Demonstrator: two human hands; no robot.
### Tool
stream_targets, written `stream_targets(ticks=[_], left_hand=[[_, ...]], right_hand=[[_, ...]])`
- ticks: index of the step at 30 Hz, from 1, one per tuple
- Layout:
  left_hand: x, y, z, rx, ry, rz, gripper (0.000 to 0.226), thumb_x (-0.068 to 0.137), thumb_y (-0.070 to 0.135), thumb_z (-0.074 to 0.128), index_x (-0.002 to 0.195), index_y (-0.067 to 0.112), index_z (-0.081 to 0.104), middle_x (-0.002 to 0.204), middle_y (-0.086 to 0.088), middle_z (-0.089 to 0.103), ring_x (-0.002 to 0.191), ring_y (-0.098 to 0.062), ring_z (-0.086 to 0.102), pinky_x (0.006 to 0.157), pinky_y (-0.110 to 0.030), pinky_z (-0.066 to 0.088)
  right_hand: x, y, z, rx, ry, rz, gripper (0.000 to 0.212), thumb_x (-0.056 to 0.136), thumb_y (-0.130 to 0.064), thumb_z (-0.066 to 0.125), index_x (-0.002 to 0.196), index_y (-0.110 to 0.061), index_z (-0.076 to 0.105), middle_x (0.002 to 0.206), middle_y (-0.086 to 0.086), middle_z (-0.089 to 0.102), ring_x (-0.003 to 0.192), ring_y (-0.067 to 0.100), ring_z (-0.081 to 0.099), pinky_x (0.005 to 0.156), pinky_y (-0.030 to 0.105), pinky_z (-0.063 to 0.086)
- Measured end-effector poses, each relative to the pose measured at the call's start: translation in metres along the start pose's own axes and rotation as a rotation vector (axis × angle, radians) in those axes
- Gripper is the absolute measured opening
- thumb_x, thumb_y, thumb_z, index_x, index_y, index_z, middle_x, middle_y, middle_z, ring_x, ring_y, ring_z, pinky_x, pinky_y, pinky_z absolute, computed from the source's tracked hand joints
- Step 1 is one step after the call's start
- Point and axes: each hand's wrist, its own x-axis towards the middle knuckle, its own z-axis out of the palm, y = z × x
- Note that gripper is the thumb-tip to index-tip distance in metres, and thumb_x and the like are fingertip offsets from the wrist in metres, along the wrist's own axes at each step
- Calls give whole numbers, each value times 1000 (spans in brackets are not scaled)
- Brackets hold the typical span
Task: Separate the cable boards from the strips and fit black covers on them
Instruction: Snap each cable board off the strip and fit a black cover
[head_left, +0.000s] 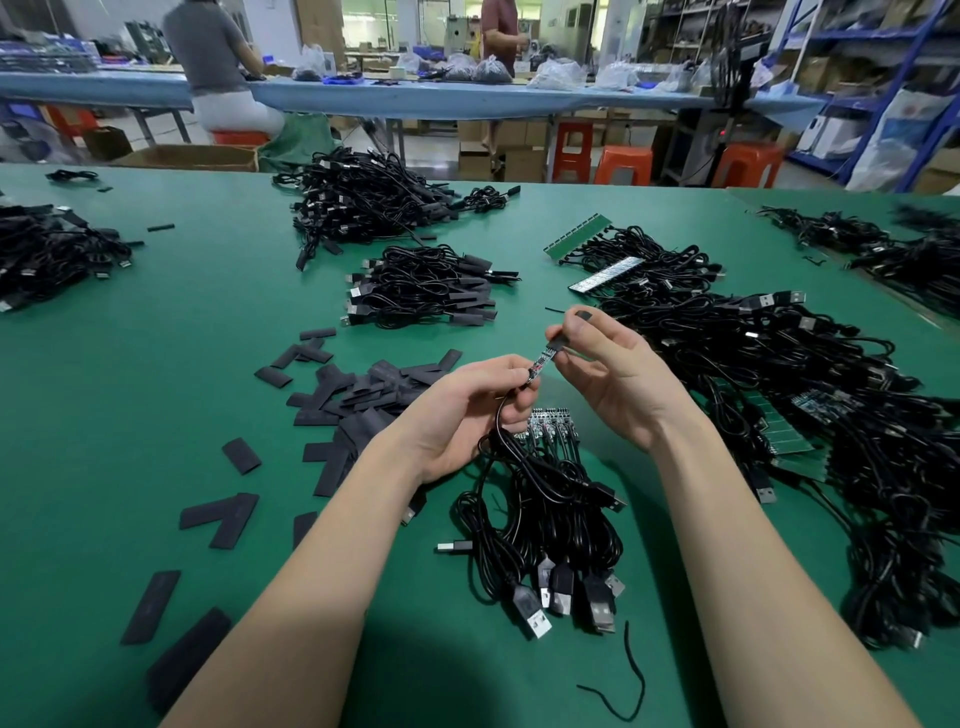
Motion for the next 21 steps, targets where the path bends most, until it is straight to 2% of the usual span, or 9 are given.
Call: stream_targets(ticks=[6,11,17,21], left_hand=[[0,0,-4,-2,-35,-30,9,89,13,54,91,5,56,72,-2,48,59,-10,37,57,-19,35],[0,-1,-6,14,-34,-34,8,89,13,54,92,5,56,72,-2,48,59,-9,37,57,-20,35],[0,0,-6,-76,-10,-35,7,89,11,55,92,4,55,72,-2,48,58,-8,38,55,-17,36],[0,-1,-5,-54,-9,-31,5,91,10,53,92,5,53,73,-2,48,58,-8,37,55,-17,35]], right_hand=[[-3,-17,1,-179,-33,44,14,72,-16,79,84,-14,72,83,8,75,73,10,71,66,16,56],[-7,-17,2,-157,-62,132,4,74,-16,76,73,-19,78,83,5,75,70,9,70,65,13,55],[-4,-7,7,-247,-63,-14,10,68,-20,81,78,-19,80,87,5,76,78,11,71,73,19,57],[-4,-4,5,-265,-123,65,7,73,-20,79,80,-18,79,88,7,75,78,12,71,74,20,57]])
